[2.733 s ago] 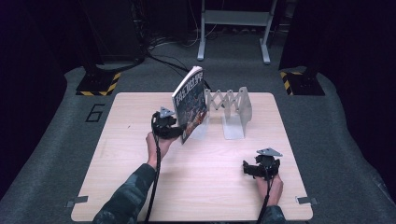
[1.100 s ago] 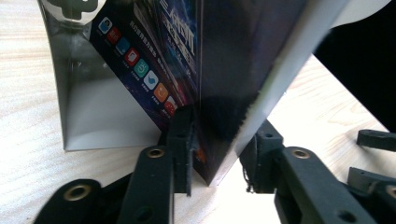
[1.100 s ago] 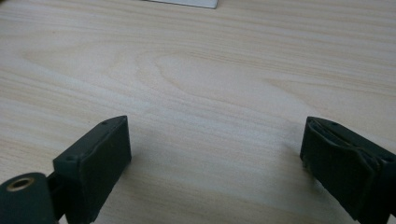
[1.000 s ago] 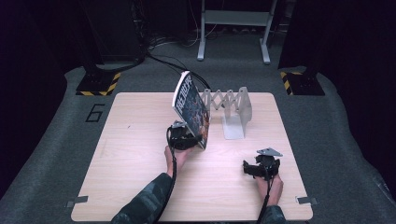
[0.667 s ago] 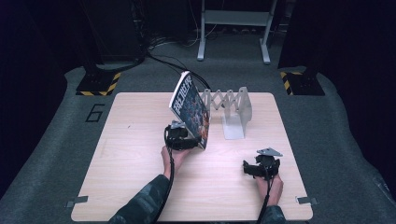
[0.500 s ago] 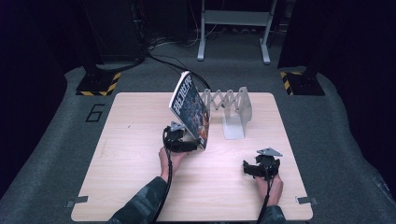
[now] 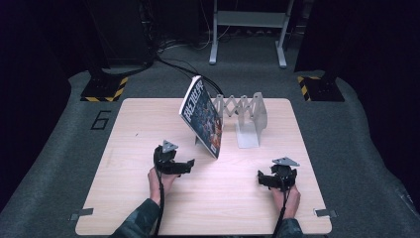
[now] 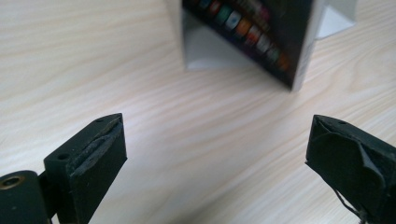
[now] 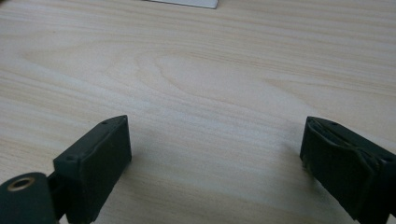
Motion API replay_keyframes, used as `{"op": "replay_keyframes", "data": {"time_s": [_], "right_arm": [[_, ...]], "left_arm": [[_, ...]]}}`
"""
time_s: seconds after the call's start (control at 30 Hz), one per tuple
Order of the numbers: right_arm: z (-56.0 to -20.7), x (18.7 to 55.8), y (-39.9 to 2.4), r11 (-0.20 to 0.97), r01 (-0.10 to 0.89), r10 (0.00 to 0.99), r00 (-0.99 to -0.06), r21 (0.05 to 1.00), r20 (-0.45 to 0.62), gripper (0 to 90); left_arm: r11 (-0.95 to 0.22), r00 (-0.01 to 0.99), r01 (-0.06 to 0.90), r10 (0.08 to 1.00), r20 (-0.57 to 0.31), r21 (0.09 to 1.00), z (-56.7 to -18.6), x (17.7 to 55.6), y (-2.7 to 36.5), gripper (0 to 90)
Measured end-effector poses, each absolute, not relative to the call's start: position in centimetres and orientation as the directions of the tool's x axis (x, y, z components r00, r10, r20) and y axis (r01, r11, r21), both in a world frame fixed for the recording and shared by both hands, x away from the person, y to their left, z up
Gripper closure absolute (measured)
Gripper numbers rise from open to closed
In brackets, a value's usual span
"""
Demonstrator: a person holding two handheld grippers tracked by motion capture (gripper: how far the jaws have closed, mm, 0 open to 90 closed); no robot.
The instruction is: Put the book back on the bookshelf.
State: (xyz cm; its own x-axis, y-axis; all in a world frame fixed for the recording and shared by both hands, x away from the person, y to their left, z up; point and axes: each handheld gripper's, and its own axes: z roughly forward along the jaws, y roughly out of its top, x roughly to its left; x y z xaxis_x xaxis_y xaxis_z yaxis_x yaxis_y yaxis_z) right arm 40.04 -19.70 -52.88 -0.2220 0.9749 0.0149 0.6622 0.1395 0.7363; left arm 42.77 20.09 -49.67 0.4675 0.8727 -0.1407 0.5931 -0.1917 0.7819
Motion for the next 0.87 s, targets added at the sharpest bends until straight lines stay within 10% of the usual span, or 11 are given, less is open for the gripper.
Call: {"op": "replay_keyframes", "data": {"time_s": [0.87], "right_arm": [[-52.9,40.0,-19.7,0.151,0.658,0.972,-0.233,0.737,0.008,9.3]], "left_arm": [[-0.297,0.429,0.61,0.903,0.009,0.735,-53.1,39.6,25.0,3.3]]}}
